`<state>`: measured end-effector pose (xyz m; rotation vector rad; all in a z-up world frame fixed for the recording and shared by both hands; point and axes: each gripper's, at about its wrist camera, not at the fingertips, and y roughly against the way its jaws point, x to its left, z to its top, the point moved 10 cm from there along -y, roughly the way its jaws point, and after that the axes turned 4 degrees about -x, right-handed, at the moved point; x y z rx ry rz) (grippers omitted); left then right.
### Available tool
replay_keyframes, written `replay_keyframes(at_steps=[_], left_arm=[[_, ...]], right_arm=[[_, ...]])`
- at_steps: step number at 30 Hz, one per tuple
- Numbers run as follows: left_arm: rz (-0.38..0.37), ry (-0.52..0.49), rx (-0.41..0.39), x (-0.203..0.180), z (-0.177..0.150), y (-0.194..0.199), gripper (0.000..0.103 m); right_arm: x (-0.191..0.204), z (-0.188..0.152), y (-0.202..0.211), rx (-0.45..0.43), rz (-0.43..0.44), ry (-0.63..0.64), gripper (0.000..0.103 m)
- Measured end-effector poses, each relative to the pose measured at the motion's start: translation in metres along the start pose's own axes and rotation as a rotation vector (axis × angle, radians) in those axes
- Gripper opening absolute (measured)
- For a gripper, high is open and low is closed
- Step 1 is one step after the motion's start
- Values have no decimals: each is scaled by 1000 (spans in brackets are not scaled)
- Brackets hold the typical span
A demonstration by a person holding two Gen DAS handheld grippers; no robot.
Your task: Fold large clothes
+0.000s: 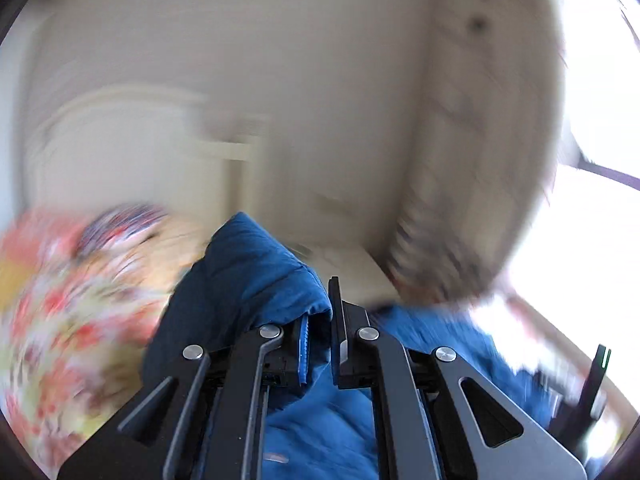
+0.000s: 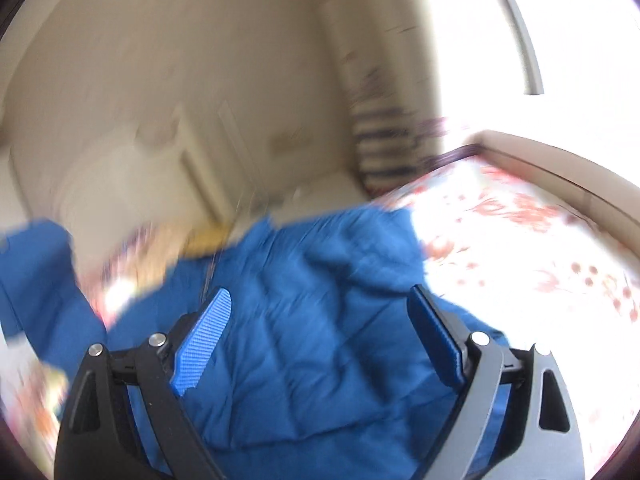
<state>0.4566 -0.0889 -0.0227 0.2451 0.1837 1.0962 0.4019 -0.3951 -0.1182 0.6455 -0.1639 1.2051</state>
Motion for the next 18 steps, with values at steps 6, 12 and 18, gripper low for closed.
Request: replay_keyframes(at_steps=[6, 12, 18], left_arm=[[-87, -339, 464, -131, -167, -91, 9], [-21, -529, 454, -143, -191, -82, 15], [-6, -530, 327, -135, -156, -33, 27]], right_arm=[[-28, 9, -1, -22, -8, -122, 89], [-22, 4, -8, 13, 8, -89, 89], [-27, 3, -4, 19, 19, -126, 89]])
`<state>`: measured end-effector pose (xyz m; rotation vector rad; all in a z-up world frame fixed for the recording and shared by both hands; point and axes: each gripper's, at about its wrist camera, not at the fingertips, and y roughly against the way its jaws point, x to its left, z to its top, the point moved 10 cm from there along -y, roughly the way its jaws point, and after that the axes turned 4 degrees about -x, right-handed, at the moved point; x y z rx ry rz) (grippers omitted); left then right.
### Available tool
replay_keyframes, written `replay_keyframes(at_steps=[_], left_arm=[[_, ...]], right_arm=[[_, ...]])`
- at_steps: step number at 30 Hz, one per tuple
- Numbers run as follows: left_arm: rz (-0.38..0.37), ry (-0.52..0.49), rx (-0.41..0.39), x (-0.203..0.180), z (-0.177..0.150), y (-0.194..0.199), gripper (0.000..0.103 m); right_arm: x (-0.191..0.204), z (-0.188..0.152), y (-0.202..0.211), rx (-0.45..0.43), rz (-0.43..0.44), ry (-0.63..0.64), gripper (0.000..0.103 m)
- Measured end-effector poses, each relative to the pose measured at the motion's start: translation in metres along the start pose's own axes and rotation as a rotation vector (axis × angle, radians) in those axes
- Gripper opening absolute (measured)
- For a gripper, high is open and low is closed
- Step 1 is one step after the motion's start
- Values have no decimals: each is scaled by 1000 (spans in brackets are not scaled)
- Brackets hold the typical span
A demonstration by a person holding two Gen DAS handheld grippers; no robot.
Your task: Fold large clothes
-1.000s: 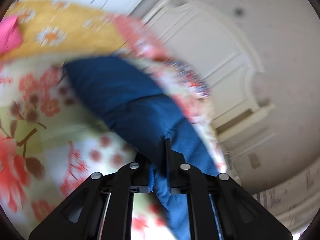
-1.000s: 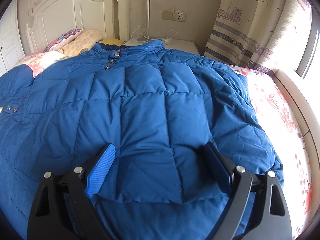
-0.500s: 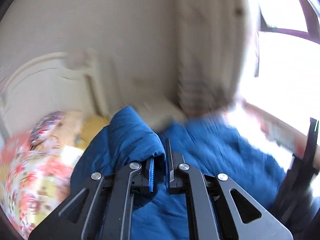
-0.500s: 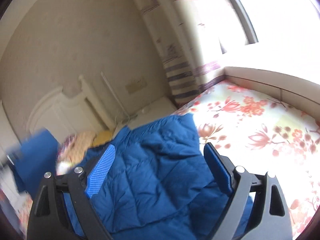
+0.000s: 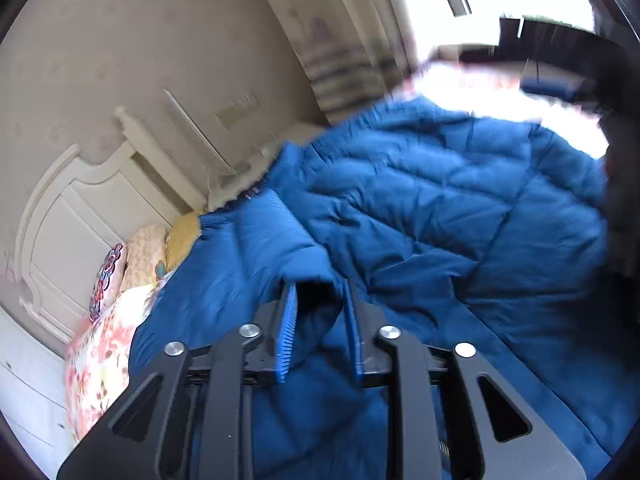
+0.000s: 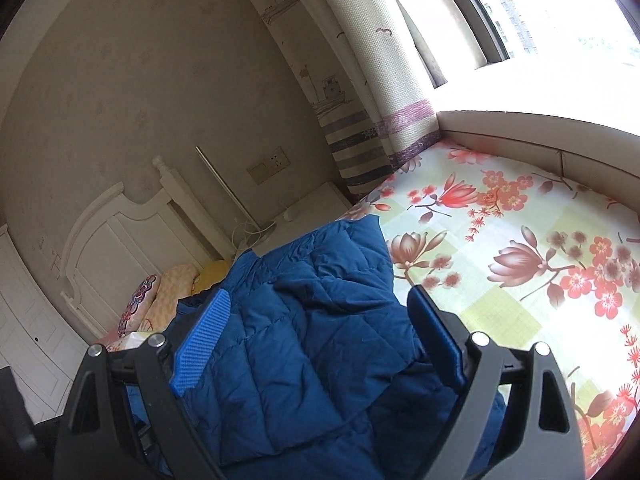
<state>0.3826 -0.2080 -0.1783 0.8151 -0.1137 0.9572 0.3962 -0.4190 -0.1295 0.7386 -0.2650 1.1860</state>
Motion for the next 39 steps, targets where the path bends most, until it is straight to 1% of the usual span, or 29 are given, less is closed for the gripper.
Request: replay_keyframes(at_steps=[1, 2, 4, 5, 6, 7, 8, 9, 10, 11, 13, 14, 15, 16, 17, 20, 22, 23, 25, 27, 28, 29, 30, 31, 33, 34, 36, 37, 39], left_arm=[[-9, 43, -25, 11, -1, 9, 43], [-5, 93, -50, 21, -7, 21, 65], [55, 237, -91, 59, -25, 40, 97], [103, 320, -86, 83, -43, 49, 96], [114, 375, -54, 99, -60, 51, 93], [124, 408, -19, 109, -73, 49, 80], [136, 440, 26, 119, -89, 47, 70], [144, 473, 81, 130, -107, 44, 67], [143, 493, 113, 136, -119, 42, 61], [142, 517, 151, 142, -131, 36, 59], [109, 557, 165, 147, -140, 28, 57], [85, 580, 162, 151, -139, 20, 51], [73, 596, 156, 155, -137, 15, 47], [67, 607, 150, 157, -137, 12, 40], [67, 616, 146, 161, -135, 8, 38], [95, 611, 174, 160, -144, -15, 38], [75, 643, 168, 161, -150, -19, 38], [72, 667, 161, 165, -153, -18, 38], [62, 679, 165, 165, -155, -16, 39], [72, 666, 171, 164, -155, -17, 39], [78, 659, 174, 163, -154, -17, 39], [81, 657, 175, 163, -154, -17, 39], [79, 661, 173, 164, -154, -16, 40], [75, 668, 171, 164, -155, -16, 40], [66, 684, 165, 166, -156, -15, 41], [67, 685, 163, 166, -155, -15, 41], [76, 680, 164, 166, -155, -14, 41], [79, 677, 165, 166, -155, -14, 41], [80, 677, 164, 166, -155, -14, 41]], right_arm=[[0, 0, 0, 1, 1, -3, 89], [0, 0, 0, 2, 2, -1, 89], [2, -1, -1, 8, 3, 13, 89], [4, -2, -2, 12, 4, 22, 89], [5, -2, -2, 15, 4, 29, 89], [7, -3, -3, 19, 4, 38, 89], [8, -4, -4, 21, 3, 45, 89], [9, -4, -4, 22, 1, 50, 89], [9, -5, -4, 22, -3, 57, 89], [10, -5, -5, 22, -7, 65, 89], [14, -7, -6, 23, -17, 89, 89], [17, -9, -7, 27, -21, 110, 89], [20, -10, -8, 30, -26, 130, 89], [24, -13, -8, 31, -32, 162, 89], [29, -15, -8, 30, -37, 190, 89], [41, -20, -9, 33, -41, 263, 89], [55, -23, -7, 30, -34, 323, 89], [67, -24, -3, 25, -10, 357, 89], [108, -35, 8, 31, 84, 464, 89], [151, -58, 17, 72, 161, 621, 91], [178, -80, 21, 110, 190, 763, 91], [196, -100, 23, 146, 207, 872, 91], [210, -117, 24, 182, 228, 947, 91], [225, -138, 24, 238, 271, 1009, 91], [244, -164, 22, 290, 312, 1066, 90], [252, -175, 17, 306, 313, 1098, 90], [261, -194, 5, 367, 322, 1129, 90], [263, -201, -1, 383, 317, 1144, 90], [265, -209, -13, 385, 285, 1180, 88]])
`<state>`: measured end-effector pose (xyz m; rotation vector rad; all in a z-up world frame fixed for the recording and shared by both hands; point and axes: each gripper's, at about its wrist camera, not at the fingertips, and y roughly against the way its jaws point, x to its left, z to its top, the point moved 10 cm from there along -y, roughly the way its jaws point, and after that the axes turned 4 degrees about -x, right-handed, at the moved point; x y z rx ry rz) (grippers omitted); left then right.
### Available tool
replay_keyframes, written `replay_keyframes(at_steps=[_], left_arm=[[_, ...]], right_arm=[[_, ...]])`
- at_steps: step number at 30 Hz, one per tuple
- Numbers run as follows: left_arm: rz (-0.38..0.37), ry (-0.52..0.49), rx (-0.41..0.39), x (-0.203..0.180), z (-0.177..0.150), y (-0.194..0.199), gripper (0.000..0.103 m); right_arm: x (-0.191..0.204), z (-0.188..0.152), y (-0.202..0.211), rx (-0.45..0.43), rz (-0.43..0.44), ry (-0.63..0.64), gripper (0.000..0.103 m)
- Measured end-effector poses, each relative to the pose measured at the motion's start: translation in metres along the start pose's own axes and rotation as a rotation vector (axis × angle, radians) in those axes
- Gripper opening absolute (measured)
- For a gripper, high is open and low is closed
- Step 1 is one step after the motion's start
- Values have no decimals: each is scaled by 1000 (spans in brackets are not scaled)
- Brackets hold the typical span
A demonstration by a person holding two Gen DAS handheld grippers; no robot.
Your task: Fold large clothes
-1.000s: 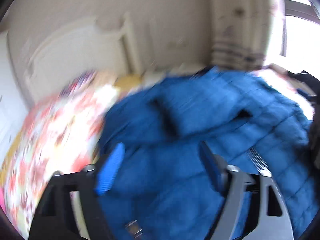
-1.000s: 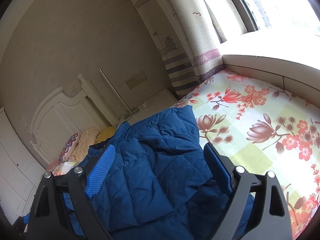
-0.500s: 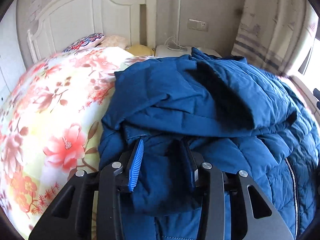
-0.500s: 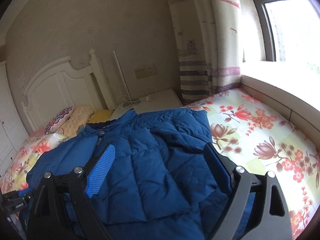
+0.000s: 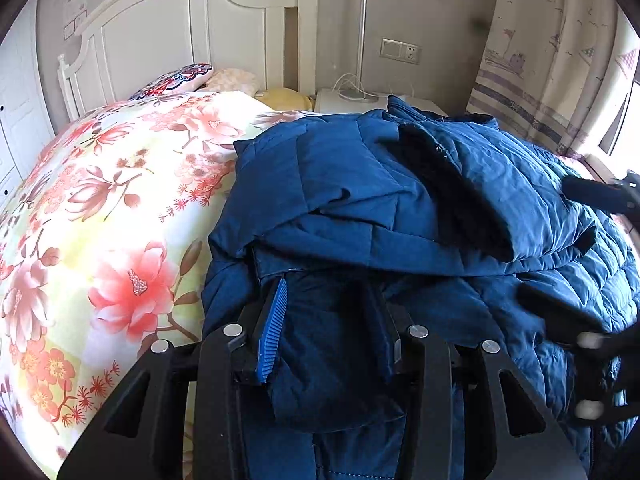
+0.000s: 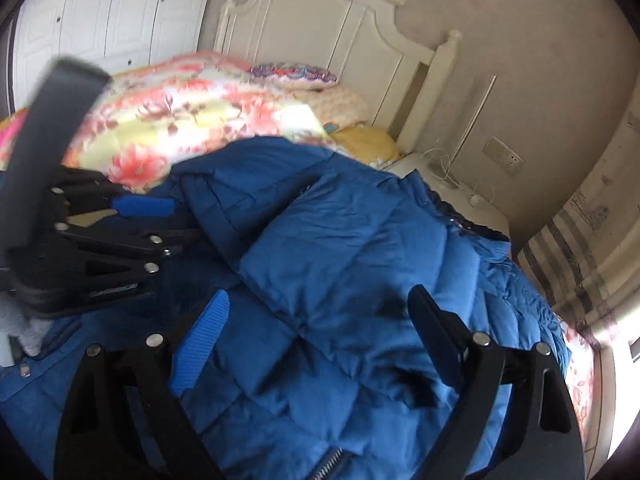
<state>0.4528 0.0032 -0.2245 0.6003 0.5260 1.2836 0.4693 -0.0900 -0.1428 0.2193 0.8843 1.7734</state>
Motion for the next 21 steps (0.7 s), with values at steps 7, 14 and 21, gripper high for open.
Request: replay_keyframes(at_steps=[7, 14, 21], left_arm=[[-5, 10, -2, 1, 0, 0, 41], [8, -1, -3, 0, 1, -1, 42], [52, -35, -12, -3, 1, 1, 43]], right_arm=[[-58, 8, 39, -186, 96, -331, 21], [-204, -116, 85, -277, 115, -1155, 26], [-216, -172, 66, -206, 141, -1267, 59]])
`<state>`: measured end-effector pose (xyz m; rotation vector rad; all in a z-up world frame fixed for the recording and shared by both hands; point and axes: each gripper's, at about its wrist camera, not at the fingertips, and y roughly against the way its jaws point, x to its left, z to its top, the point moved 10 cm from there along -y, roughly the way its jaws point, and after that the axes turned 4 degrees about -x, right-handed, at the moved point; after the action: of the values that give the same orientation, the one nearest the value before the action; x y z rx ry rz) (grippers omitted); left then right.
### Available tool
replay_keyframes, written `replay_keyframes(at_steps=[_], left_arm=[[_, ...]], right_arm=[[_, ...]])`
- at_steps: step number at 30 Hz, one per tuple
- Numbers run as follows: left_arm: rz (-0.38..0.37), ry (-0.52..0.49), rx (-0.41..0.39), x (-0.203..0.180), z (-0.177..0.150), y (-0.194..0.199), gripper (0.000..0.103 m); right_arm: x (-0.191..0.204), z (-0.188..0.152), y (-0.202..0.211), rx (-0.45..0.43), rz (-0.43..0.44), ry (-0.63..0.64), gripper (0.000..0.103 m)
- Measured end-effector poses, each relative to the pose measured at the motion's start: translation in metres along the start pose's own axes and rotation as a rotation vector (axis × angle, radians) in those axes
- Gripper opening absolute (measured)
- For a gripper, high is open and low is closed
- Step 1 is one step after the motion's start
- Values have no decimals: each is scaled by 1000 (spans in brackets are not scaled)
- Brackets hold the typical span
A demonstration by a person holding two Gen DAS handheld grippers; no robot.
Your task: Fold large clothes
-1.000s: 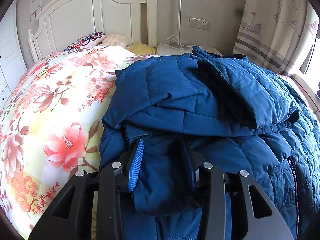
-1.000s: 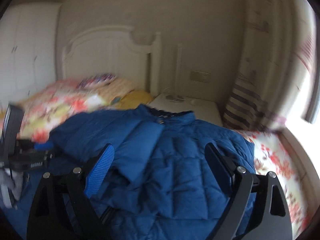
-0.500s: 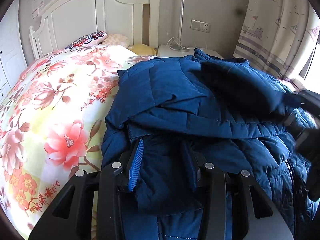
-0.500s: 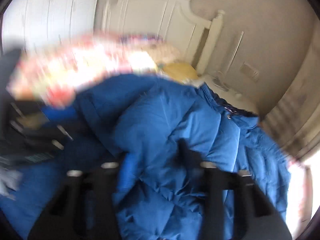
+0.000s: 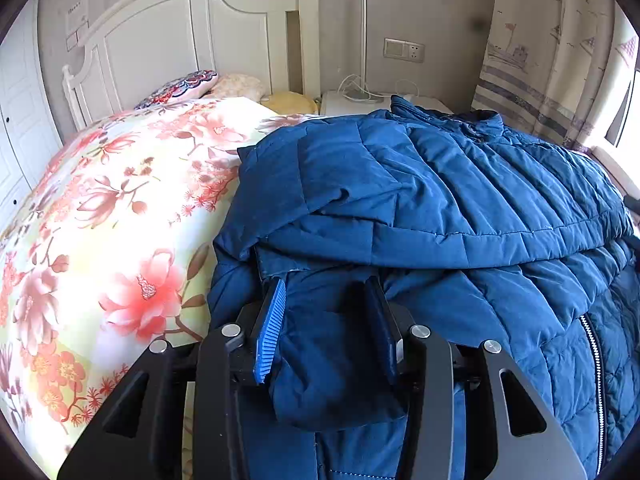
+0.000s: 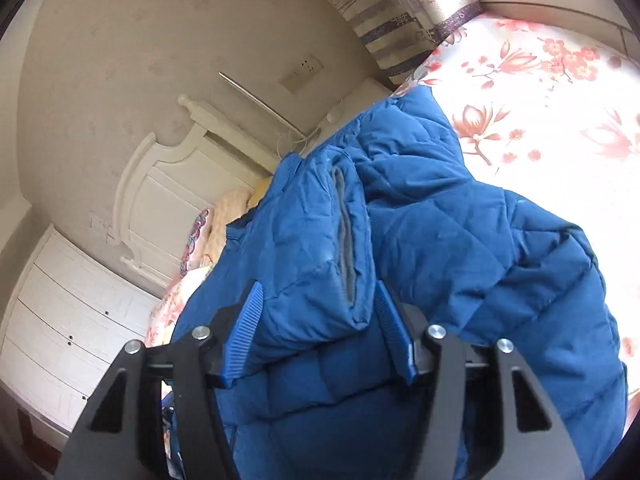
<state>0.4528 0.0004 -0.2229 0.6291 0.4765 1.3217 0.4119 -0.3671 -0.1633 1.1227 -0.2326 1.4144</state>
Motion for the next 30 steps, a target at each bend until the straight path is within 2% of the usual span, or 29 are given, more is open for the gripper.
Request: replay_keyframes(at_steps=[3, 4, 5, 7, 11, 13, 17, 20, 22, 23, 25, 27, 30], left_arm=[[16, -10, -1, -1, 1, 0, 45], [18, -11, -1, 0, 1, 1, 45], [20, -13, 0, -1, 1, 0, 45], [21, -13, 1, -1, 1, 0, 45], [19, -12, 2, -1, 1, -1, 46], [16, -11, 3, -1, 1, -2, 46], [13, -7, 4, 0, 0, -2, 46], [8, -1, 4, 2, 0, -2, 46], [7, 0, 6, 2, -1, -3, 46], [6, 0, 6, 2, -1, -3, 46], [5, 1, 7, 2, -1, -2, 46], [6, 0, 7, 2, -1, -2, 46], [7, -1, 6, 2, 0, -3, 46]], right_arm=[[4, -5, -4, 10, -21, 55, 58], [2, -6, -6, 21, -21, 51, 51], [0, -6, -6, 25, -13, 44, 36], [10, -2, 7, -9, 19, 72, 24], [36, 6, 34, -102, 71, 140, 19], [33, 9, 37, -116, 22, 166, 19], [-7, -12, 9, 37, -109, 102, 23], [-3, -8, 22, 9, -156, 116, 28], [4, 3, 40, -76, -226, 158, 32], [16, 10, 52, -135, -239, 192, 43], [45, 18, 62, -204, -226, 303, 58], [73, 18, 52, -189, -218, 443, 59], [87, 9, 12, -92, -243, 579, 59]])
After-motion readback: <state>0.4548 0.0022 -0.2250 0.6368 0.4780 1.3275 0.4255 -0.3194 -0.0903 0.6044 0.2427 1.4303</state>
